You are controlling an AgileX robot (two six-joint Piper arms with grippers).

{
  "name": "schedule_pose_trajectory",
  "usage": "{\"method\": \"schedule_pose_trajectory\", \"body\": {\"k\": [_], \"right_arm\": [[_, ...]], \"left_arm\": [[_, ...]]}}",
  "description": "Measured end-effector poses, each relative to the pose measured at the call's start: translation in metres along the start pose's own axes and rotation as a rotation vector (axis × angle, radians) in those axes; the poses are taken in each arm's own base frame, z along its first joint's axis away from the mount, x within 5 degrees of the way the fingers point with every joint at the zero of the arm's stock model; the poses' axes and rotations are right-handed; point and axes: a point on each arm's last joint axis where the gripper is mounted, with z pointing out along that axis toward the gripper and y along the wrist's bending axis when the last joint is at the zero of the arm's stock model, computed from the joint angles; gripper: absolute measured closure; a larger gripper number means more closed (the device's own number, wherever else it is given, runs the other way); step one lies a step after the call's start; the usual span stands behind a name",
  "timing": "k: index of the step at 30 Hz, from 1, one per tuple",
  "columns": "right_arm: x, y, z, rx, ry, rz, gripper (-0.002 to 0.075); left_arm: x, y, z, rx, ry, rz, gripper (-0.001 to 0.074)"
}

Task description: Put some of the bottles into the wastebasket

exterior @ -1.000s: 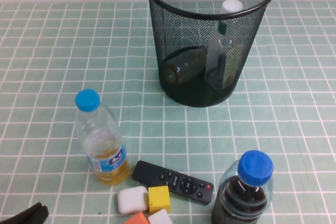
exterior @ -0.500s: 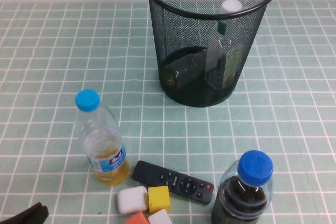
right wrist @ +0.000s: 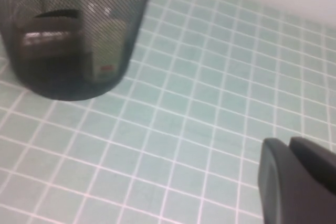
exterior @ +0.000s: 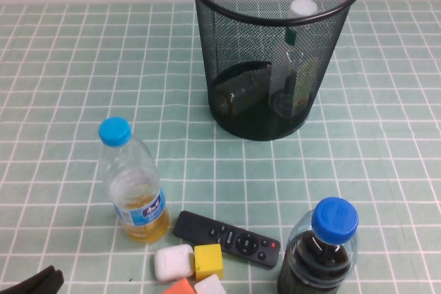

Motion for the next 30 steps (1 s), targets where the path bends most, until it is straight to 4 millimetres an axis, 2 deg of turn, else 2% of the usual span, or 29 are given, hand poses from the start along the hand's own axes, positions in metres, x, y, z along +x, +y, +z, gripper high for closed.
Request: {"method": "schedule_pose_trajectory", "body": {"k": [8,12,19,30], "right_arm": [[0.136,0.011,0.002,0.156,-0.226,0.068,0.0732],[0.179,0.018,0.009,0.212,-0.311,0.11,0.0733],[0.216,0.026,0.02,0.227,-0.352,0.203,0.0733],[0.234,0.03,0.026,0.202,-0.182,0.234,0.0733]], "left_arm": [[0.0,0.0,0.0,0.0,0.0,0.0,0.0739],[0.0,0.0,0.0,0.0,0.0,0.0,0.0739],[0.0,0.0,0.0,0.0,0.0,0.0,0.0739],[0.0,0.0,0.0,0.0,0.0,0.0,0.0739]]}}
